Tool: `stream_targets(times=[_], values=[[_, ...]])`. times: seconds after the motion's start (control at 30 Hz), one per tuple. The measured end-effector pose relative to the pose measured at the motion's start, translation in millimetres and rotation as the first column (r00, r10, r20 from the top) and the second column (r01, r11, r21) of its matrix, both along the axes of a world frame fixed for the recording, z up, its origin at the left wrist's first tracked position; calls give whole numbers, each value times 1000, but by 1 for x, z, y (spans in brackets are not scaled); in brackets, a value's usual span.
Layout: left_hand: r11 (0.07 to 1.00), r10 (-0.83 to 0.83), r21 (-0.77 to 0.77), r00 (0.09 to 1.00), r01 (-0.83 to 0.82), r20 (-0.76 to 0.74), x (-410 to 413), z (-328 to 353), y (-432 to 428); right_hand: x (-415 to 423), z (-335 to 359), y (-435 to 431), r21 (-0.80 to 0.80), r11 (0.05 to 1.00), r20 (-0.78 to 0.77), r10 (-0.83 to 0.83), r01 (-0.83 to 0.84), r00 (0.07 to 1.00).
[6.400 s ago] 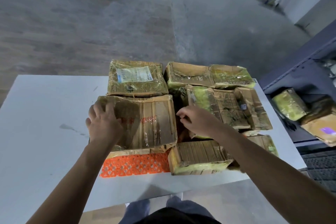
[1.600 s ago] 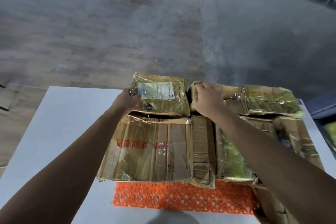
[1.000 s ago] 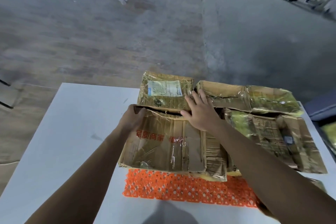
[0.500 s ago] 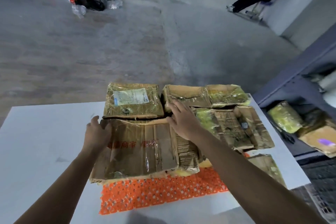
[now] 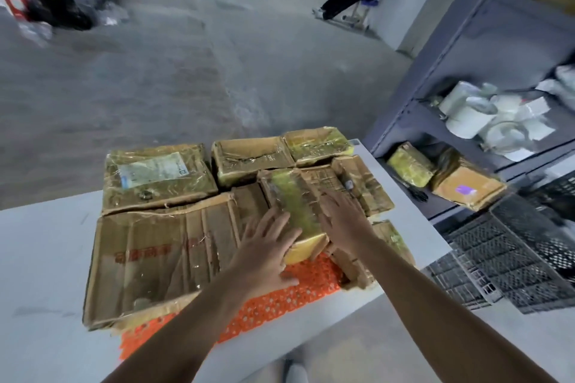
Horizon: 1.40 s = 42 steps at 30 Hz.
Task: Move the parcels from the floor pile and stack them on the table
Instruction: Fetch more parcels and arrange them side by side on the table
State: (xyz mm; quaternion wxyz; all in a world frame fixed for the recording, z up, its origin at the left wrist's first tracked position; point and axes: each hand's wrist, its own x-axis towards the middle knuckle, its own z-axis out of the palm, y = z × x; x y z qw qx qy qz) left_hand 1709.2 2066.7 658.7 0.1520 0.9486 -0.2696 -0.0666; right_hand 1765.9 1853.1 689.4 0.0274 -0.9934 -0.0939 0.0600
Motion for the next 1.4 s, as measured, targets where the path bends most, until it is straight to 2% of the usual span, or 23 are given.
stream_targets(times=[0.13,0.3,0.43,0.57,0.67,0.8,0.93,1.03,1.17,1.23,1.27,1.4], values=[[983,23,181,999,-27,26,13,-12,-18,15,2,-36,-17,998,-22,-69,68,997],[982,75,161,988,-96,134,18,-34,-17,42,2,-91,-44,978,23,-202,203,979],[982,108,143,987,-124,120,17,-32,-18,61,-5,-128,147,926,-184,-319,347,930],[972,192,114,976,-203,102,12,-32,-27,66,-8,-145,236,898,-321,-289,372,902],[961,262,68,962,-267,72,10,-31,-37,68,-7,-146,246,912,-302,-249,328,920],[944,321,64,945,-325,67,7,-29,-48,66,-14,-141,151,959,-258,-196,240,946],[930,313,172,945,-326,99,5,-22,-55,62,-16,-146,167,947,-280,-221,274,934],[935,289,175,948,-309,130,-2,-12,-71,47,-16,-148,170,939,-183,-266,297,946],[972,221,22,942,-234,251,-20,1,-113,20,-14,-145,153,948,-12,-280,279,960],[982,184,-67,960,-174,210,-26,3,-136,11,-14,-144,101,954,40,-287,282,957],[985,164,-83,976,-153,141,-28,3,-146,7,-15,-143,78,954,33,-291,288,956],[988,146,-29,986,-149,-85,-27,1,-172,-5,-19,-146,68,940,-56,-331,334,942]])
